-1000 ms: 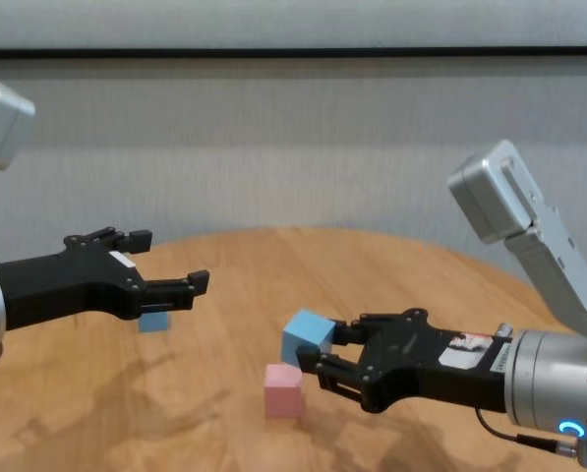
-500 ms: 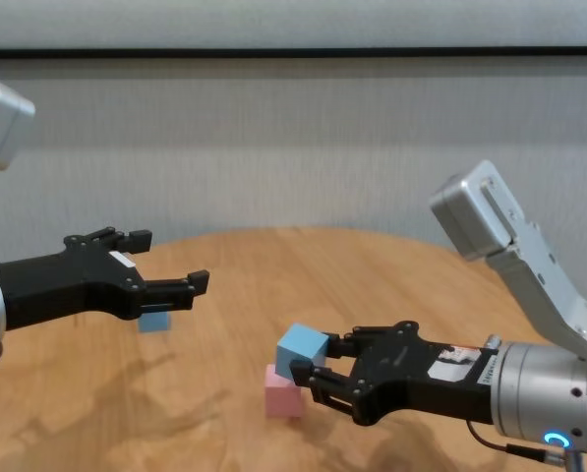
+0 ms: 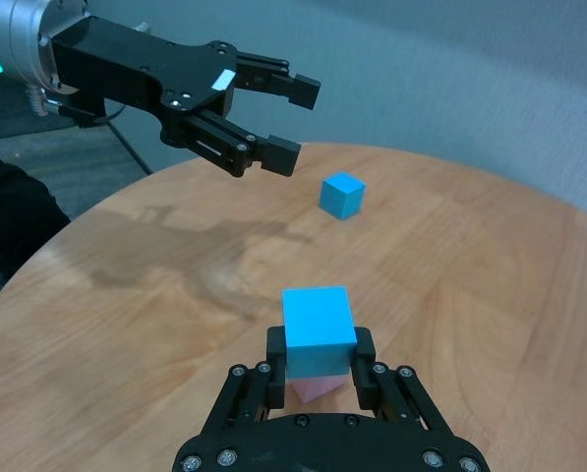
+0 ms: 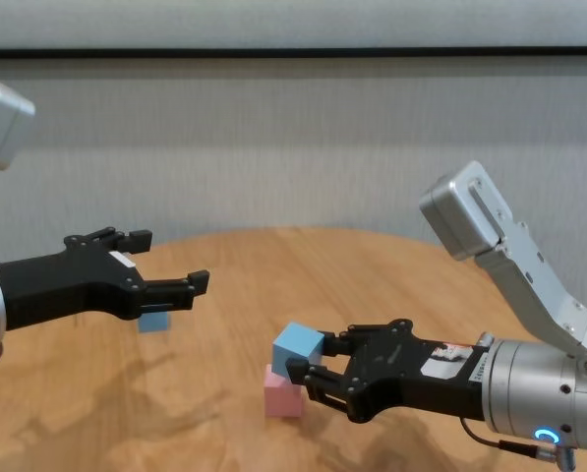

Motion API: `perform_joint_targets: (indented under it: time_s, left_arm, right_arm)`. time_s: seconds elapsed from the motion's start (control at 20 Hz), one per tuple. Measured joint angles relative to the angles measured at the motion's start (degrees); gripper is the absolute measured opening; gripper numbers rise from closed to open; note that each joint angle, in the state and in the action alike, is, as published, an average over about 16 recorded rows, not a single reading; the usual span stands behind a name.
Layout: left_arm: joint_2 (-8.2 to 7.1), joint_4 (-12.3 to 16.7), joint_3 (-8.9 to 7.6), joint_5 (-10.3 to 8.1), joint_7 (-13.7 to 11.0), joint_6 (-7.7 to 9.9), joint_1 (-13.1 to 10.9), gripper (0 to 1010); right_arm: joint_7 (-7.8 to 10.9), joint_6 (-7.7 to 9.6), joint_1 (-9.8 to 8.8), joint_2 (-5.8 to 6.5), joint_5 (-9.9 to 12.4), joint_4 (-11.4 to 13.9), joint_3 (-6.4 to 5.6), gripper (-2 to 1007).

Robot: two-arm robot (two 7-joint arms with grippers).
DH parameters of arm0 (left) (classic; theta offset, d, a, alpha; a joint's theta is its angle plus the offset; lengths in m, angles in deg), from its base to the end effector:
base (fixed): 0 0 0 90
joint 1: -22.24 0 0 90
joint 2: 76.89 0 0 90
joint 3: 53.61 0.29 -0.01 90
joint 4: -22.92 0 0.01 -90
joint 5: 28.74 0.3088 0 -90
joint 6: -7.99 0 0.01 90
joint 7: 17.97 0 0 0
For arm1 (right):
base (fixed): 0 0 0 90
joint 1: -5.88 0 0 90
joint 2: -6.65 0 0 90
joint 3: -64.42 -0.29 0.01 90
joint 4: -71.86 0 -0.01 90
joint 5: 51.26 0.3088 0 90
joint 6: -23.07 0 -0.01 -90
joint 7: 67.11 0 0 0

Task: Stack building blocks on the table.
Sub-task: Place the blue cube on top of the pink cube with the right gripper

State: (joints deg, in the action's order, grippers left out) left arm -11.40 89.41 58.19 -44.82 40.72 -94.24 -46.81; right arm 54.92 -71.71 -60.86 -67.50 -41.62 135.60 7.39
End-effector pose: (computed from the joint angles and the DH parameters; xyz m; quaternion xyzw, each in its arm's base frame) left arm 0.4139 0.0755 -0.3041 0.0862 -0.0847 0.4008 0.9081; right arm 0.4090 0.0327 -0.3313 -0.1498 -0.0370 -0.2938 0.9433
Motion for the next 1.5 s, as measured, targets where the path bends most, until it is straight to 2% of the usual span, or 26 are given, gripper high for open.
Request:
perform_joint_targets:
  time_s: [1.5]
  left_arm:
    - [0.0, 0.0, 0.0, 0.0, 0.0, 0.0, 0.0, 999]
  right_arm:
    - [-0.07, 0.88, 1.52, -1.3, -1.5, -2.2, 0.47, 372]
